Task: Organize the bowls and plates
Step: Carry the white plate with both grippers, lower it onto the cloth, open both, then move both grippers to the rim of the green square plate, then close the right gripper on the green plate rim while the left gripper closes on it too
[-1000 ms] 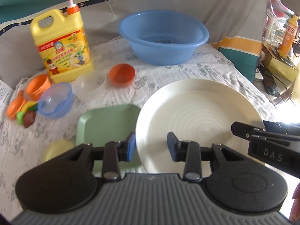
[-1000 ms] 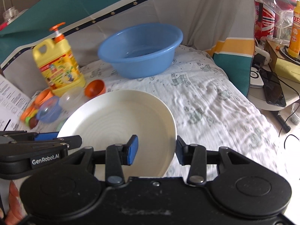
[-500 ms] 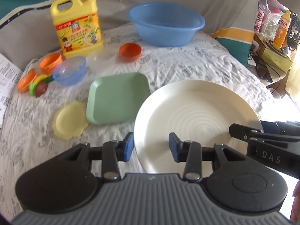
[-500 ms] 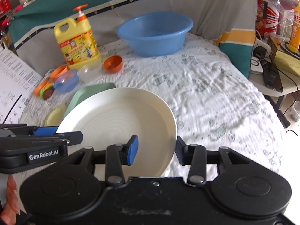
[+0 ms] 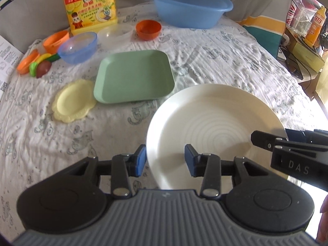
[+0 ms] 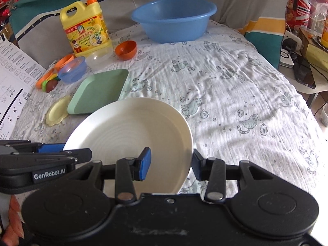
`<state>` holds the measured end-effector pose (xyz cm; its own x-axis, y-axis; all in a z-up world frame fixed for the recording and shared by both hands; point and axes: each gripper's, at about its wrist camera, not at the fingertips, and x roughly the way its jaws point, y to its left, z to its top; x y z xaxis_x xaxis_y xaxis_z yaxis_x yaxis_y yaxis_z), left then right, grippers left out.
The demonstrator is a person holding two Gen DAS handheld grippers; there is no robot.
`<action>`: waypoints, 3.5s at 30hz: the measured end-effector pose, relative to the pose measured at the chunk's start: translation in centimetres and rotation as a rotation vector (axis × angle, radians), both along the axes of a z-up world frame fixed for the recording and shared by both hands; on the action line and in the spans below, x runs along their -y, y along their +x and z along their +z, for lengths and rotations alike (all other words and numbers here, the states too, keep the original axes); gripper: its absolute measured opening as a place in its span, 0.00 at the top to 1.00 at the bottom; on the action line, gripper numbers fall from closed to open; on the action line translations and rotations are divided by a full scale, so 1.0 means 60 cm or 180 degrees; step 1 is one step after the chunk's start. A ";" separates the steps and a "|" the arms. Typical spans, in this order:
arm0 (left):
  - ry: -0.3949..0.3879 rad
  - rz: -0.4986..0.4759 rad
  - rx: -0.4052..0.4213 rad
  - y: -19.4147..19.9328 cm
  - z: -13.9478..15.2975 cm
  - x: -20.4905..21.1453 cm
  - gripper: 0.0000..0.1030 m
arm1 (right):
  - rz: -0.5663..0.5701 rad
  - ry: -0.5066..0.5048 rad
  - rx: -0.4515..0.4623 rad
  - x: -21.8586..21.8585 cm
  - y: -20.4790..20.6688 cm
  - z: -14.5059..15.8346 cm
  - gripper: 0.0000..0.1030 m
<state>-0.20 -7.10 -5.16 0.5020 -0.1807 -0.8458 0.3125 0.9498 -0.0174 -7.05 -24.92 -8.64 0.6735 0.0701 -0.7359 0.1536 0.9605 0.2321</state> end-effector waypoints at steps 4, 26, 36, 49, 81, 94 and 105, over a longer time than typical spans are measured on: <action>0.0030 -0.0044 -0.0050 0.000 -0.009 0.008 0.62 | -0.0029 0.0002 -0.0063 0.004 0.003 -0.013 0.59; 0.0073 0.0021 -0.0110 0.013 -0.031 -0.002 0.44 | 0.0067 -0.0053 -0.0157 -0.017 0.031 -0.039 0.46; -0.0089 0.0448 -0.0037 0.018 -0.014 -0.070 0.00 | -0.0199 0.0030 -0.0092 0.018 0.022 -0.018 0.00; -0.0172 0.0582 0.0054 0.023 0.000 -0.102 0.00 | -0.0199 -0.0021 -0.0066 0.012 0.029 0.001 0.00; -0.0150 0.0776 0.0292 0.195 0.010 -0.175 0.00 | 0.0207 0.0262 -0.0182 -0.089 0.279 0.005 0.26; -0.0132 0.0548 0.0226 0.264 -0.012 -0.121 0.00 | 0.0173 0.0067 -0.0185 -0.080 0.334 -0.034 0.81; -0.0193 0.0228 0.0018 0.288 -0.029 -0.055 0.23 | 0.0067 0.0129 -0.0128 -0.033 0.328 -0.039 0.79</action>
<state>17.08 -3.81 -6.87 0.5202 -0.1950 -0.8315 0.2441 0.9669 -0.0741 12.60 -22.92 -10.95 0.6413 0.1143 -0.7587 0.1434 0.9536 0.2648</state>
